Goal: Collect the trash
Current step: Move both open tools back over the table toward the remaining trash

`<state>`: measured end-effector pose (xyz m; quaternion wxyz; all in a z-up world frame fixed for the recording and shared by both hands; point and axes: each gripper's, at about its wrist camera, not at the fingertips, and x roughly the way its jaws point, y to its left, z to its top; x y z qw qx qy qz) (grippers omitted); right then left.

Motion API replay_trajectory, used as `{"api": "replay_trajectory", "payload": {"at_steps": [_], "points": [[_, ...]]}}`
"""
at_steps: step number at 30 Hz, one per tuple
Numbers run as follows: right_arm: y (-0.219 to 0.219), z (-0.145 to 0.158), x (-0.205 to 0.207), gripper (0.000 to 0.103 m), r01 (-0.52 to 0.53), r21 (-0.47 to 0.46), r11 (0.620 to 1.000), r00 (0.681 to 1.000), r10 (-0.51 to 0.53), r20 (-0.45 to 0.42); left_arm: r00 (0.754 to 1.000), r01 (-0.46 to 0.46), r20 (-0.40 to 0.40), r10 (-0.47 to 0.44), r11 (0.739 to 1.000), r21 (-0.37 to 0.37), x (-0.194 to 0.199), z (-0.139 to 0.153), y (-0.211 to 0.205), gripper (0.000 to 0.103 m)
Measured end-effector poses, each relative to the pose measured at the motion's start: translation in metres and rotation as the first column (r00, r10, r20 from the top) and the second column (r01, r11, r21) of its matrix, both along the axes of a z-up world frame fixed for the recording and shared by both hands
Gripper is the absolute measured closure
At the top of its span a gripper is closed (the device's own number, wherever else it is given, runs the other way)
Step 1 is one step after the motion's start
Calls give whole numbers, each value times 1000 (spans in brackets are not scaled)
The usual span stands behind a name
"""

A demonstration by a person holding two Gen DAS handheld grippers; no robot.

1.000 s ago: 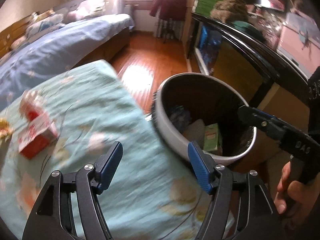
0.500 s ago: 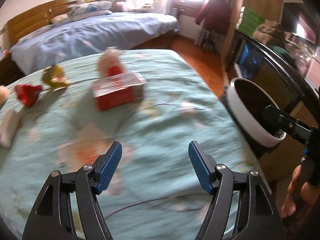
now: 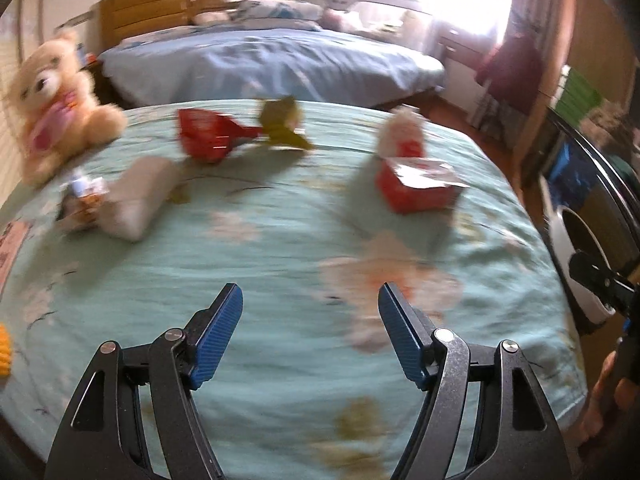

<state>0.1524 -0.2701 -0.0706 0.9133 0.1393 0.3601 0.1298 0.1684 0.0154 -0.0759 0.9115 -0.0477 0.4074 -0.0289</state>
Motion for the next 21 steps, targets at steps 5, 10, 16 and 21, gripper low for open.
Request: {"api": "replay_trajectory", "payload": {"at_steps": [5,10,16,21], "points": [[18,-2,8,13,-35,3,999,999,35,-10,996,-85,-1,85,996,-1,-1,-3,42,31],[33,-5,14,13,-60,4,998,998,60,-20,990,-142,-1,142,990,4,1,-5,69,31],[46,-9,20,13,-75,2,997,997,75,-27,981,-193,7,193,981,21,7,-4,96,31],[52,-12,25,13,-84,13,996,996,85,-39,970,-241,15,241,970,25,14,-1,122,31]]}}
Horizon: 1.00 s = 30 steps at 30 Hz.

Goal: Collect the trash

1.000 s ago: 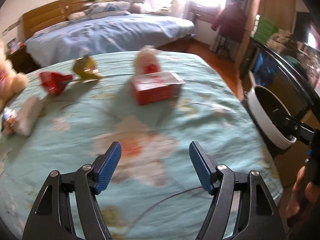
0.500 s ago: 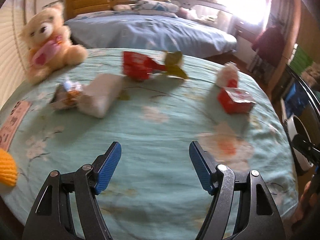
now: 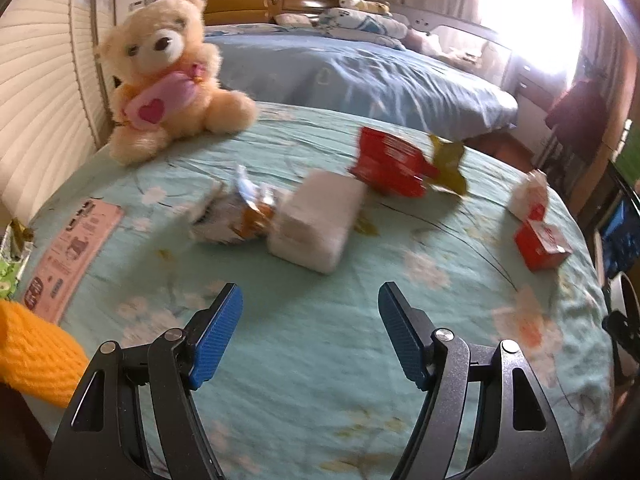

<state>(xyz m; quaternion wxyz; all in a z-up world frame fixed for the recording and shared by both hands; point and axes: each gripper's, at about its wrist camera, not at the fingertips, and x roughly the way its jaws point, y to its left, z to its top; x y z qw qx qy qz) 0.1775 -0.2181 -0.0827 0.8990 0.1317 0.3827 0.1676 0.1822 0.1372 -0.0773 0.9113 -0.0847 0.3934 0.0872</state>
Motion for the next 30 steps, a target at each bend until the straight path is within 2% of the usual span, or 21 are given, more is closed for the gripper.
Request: {"api": "replay_trajectory", "payload": {"at_steps": [9,15,17,19,22,25,27,30], "points": [[19,-7,7,14,-34,0,999,999,34,-21,999,-34,5,34,999,-24,28,-3,37,29],[19,-8,11,14,-27,-7,1000,999,26,-30,1000,-7,10,8,992,-128,50,-11,52,29],[18,-8,13,14,-21,-8,1000,999,20,-33,999,37,12,-35,988,-150,56,-14,47,42],[18,-9,14,14,-16,-11,1000,999,15,-36,997,81,10,-80,984,-159,60,-15,38,70],[18,-9,15,14,-14,-13,1000,999,14,-39,993,114,32,-112,989,-89,57,-8,19,73],[20,-9,16,14,-19,-11,1000,999,18,-39,990,137,49,-133,986,-92,52,-2,9,81],[23,-8,16,14,-24,-11,1000,999,24,-35,984,168,75,-159,979,-120,46,5,2,88],[29,-5,15,14,-32,-6,999,999,32,-29,970,239,93,-225,952,-191,38,14,-10,90]]}}
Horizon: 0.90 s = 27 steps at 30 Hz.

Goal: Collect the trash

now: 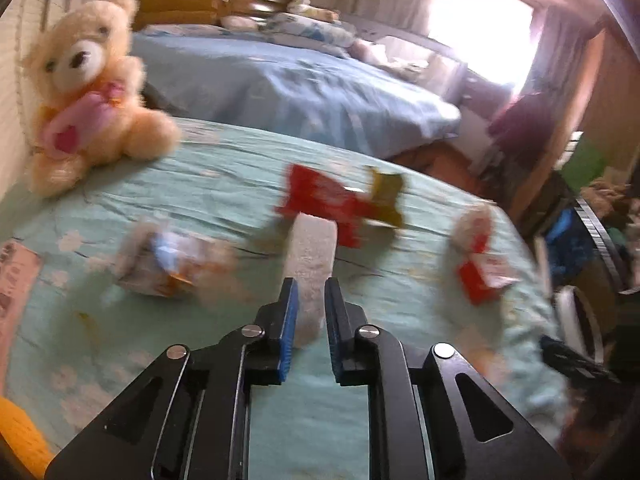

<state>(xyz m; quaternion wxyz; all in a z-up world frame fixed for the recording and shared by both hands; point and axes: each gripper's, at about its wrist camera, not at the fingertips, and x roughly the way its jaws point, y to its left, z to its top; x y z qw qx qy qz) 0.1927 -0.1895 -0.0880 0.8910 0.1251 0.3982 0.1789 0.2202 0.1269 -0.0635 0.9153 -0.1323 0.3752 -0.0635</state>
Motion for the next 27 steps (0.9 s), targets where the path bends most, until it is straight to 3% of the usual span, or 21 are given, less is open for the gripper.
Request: {"api": "replay_trajectory", "payload": {"at_steps": [3,9,11,13,15,21,26,27], "points": [[7,4,0,14,-14,1,1000,1000,14,7,999,40,14,-40,999,-2,-10,9,-13,90],[28,8,-2,14,-53,-11,999,998,53,23,999,-15,29,14,1000,24,-26,16,7,89],[36,7,0,14,-64,-9,998,998,64,19,997,-70,23,69,996,48,-28,13,23,84],[47,6,2,14,-80,-3,997,997,80,13,991,-134,3,134,988,83,-27,7,37,67],[58,5,3,14,-99,0,995,995,99,13,980,-197,-17,199,976,93,-25,0,56,58],[100,5,14,14,-157,11,988,987,157,15,963,-259,-55,265,961,98,-4,-17,81,48],[132,-1,31,18,-185,40,982,983,185,9,965,-243,-65,253,962,127,17,-27,84,48],[137,-3,35,20,-185,47,982,983,185,2,967,-235,-70,245,964,125,20,-28,85,53]]}}
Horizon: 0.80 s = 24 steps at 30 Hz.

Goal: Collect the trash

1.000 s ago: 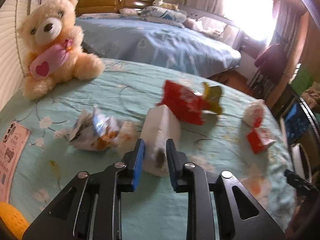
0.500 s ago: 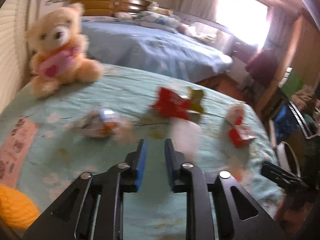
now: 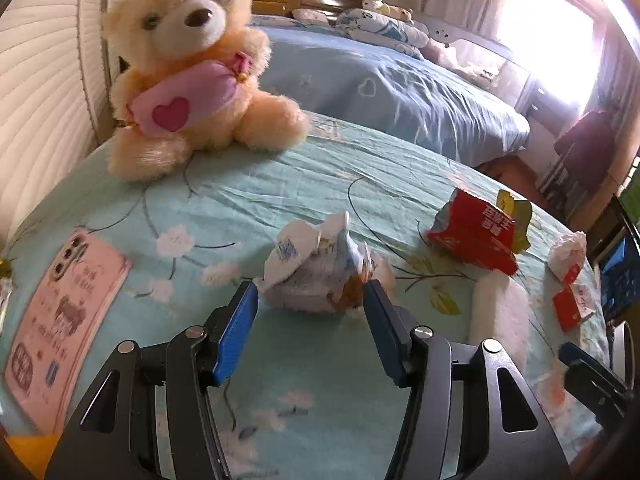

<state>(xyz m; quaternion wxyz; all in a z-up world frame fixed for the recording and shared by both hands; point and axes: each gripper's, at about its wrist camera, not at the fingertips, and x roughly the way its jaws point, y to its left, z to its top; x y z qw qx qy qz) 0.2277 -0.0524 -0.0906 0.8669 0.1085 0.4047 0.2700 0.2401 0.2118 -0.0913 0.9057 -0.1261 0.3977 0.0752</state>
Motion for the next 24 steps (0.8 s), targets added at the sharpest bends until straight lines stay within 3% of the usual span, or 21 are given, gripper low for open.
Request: {"api": "replay_trajectory", "payload": {"at_steps": [1,3,5,7,14,17,18,19,21,23,24], "points": [[6,-4,6,22,0,9,1000,1000,0,-14,1000,11,-3,-11,1000,-3,3,-2,0,70],[14,-9,16,24,5,21,1000,999,-4,-38,999,37,-21,-37,999,-15,7,-7,-1,92],[23,-17,25,32,10,21,1000,998,-9,-67,998,51,-33,-52,998,-29,9,-12,-2,100],[32,-26,32,57,3,15,1000,995,-1,-97,998,56,-25,-57,998,-38,8,-12,-1,102],[27,-15,19,77,-17,-15,1000,999,17,-39,999,40,5,-40,999,-37,1,0,1,98],[16,-8,14,79,-9,-6,1000,999,8,-34,1000,27,8,-27,999,-43,5,1,2,65],[12,-7,12,80,-7,0,1000,999,7,-34,1000,23,15,-22,999,-41,6,2,2,57],[6,-4,8,80,-5,9,1000,999,5,-33,1000,21,23,-20,999,-37,8,3,2,57],[-1,0,3,80,-1,13,1000,1000,1,-27,1000,15,21,-15,999,-28,17,0,2,58],[-10,2,-2,80,6,22,1000,1000,-5,-30,1000,17,11,-16,999,-42,26,-5,3,81],[-15,3,-5,80,12,24,1000,999,-11,-30,1000,24,-3,-25,999,-48,30,-9,2,101]]}}
